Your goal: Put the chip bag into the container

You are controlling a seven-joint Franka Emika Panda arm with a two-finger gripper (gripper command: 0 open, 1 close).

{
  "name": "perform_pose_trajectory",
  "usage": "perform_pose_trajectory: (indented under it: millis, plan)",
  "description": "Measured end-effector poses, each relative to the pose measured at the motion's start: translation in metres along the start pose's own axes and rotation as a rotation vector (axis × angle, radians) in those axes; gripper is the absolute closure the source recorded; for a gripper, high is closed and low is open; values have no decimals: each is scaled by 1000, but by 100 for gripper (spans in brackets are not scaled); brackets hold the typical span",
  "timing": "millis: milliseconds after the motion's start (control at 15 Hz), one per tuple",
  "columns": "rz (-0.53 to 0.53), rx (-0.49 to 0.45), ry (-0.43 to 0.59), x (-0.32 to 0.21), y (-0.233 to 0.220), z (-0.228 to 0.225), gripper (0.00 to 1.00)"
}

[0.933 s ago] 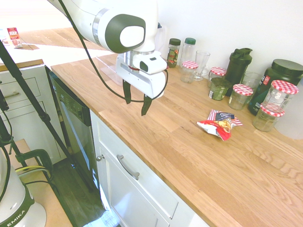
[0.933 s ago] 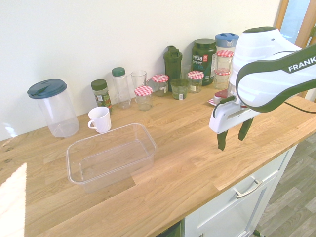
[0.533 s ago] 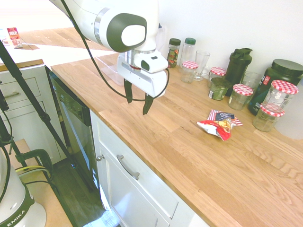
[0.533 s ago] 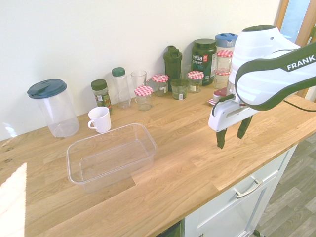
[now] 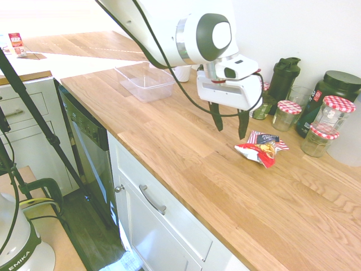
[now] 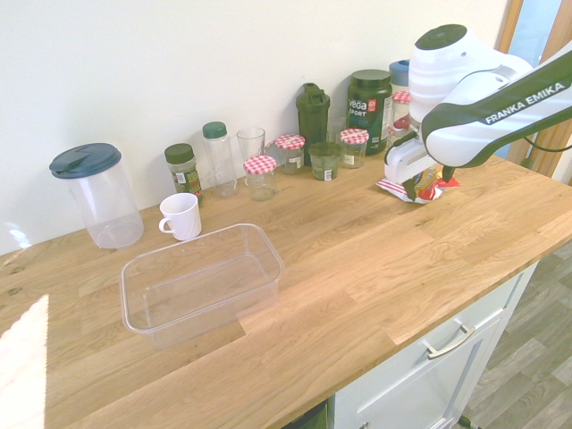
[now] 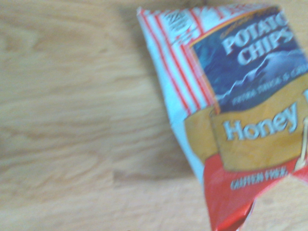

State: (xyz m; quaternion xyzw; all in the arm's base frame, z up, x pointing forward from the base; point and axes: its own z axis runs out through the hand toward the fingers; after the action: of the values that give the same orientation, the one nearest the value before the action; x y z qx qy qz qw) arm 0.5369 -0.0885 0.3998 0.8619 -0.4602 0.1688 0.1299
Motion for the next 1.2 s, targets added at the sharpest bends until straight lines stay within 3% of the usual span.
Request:
perform_pose_trajectory:
  millis: [467, 867, 933, 1200]
  plan:
    - [30, -55, 25, 12, -39, 43, 0]
    - [43, -92, 10, 18, -40, 64, 0]
    - [44, -99, 3, 19, -39, 70, 100]
    - [35, -98, -10, 22, -40, 74, 100]
